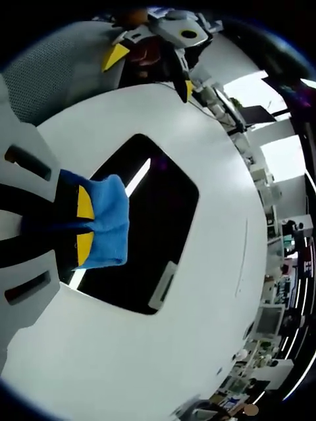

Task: Wipe the mirror surface with the cleaning cloth until all visible marks leave the cleaned area.

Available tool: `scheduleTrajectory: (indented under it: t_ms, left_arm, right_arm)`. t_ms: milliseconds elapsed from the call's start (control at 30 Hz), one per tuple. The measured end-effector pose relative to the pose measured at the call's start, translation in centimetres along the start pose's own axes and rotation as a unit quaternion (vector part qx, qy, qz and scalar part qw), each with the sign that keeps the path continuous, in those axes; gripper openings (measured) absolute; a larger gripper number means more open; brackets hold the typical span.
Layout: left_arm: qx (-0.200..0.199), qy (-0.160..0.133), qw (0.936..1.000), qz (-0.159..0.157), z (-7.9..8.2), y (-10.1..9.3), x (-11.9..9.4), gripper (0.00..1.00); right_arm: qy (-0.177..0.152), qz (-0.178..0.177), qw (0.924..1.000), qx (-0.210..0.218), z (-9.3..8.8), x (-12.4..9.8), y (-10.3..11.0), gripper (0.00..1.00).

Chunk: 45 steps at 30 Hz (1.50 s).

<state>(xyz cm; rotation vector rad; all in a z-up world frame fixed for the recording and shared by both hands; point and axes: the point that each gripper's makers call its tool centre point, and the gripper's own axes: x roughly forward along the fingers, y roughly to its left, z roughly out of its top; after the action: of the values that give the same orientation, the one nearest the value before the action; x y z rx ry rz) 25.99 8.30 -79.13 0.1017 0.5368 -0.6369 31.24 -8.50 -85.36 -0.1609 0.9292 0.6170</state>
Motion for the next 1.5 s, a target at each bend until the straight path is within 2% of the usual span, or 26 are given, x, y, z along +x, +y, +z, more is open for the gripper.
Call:
scheduleTrajectory:
  t_ms: [1500]
  left_arm:
    - [-0.003,-0.009,1.0,0.001,0.3,0.1,-0.1,0.99]
  right_arm:
    - [0.015,0.032,0.9986,-0.04,2.6,2.6,4.3,0.0]
